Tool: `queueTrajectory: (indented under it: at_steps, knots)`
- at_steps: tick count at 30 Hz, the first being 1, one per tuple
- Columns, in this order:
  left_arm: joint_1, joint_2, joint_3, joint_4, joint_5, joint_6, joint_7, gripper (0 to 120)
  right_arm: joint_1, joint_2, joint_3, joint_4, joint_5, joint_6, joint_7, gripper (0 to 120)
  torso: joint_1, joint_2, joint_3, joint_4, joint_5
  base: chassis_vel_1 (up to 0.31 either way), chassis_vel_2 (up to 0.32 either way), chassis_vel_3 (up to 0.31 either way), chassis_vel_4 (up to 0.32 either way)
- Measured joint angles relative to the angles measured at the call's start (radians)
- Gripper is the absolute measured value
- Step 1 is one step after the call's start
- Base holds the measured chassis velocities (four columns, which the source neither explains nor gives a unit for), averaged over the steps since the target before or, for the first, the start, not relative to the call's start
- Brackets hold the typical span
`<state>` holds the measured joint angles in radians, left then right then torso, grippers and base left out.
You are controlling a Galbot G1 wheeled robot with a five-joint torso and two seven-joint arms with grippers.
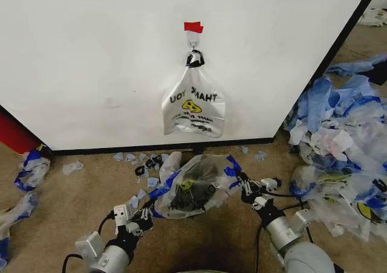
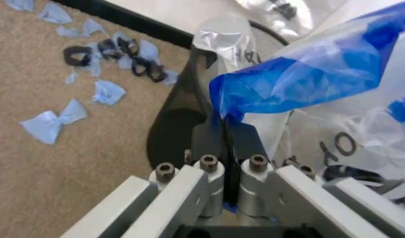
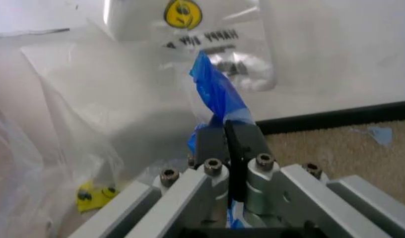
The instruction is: Pick up the garbage bag from the wall and place it over the trash bin.
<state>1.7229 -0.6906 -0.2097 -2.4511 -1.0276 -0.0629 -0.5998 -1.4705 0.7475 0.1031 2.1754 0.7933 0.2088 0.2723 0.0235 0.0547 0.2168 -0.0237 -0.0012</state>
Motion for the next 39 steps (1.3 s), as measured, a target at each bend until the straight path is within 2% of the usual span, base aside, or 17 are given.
queueTrajectory:
  at_steps: [6, 15, 30, 36, 39]
  knots:
    - [0.027, 0.008, -0.018, -0.03, 0.015, 0.0, -0.003, 0, -0.045, -0.005, -0.003, -0.004, -0.037, 0.017, -0.019, 0, 0.0, 0.0, 0.0, 0.0, 0.0003, 0.0, 0.0, 0.0, 0.0]
    - [0.047, -0.035, 0.015, 0.044, 0.071, -0.008, 0.014, 0, -0.047, -0.006, -0.006, -0.037, -0.062, 0.029, -0.024, 0, 0.0, 0.0, 0.0, 0.0002, -0.0001, 0.0, 0.0, 0.0, 0.0]
    - [0.09, -0.078, 0.043, 0.097, 0.14, -0.026, 0.044, 0, -0.046, 0.01, -0.027, -0.087, -0.077, 0.052, -0.05, 0, 0.0, 0.0, 0.0, 0.0001, -0.0001, 0.0, 0.0, 0.0, 0.0]
    - [0.081, -0.071, 0.008, 0.04, 0.13, -0.03, 0.043, 0, -0.018, 0.0, -0.019, -0.069, -0.056, 0.091, -0.104, 0, 0.0, 0.0, 0.0, 0.0001, 0.0001, 0.0, 0.0, 0.0, 0.0]
    - [0.066, -0.059, -0.029, 0.003, 0.134, -0.037, 0.041, 0, 0.021, 0.003, -0.009, -0.061, -0.003, 0.14, -0.174, 0, 0.0, 0.0, 0.0, 0.0, -0.0001, 0.0, 0.0, 0.0, 0.0]
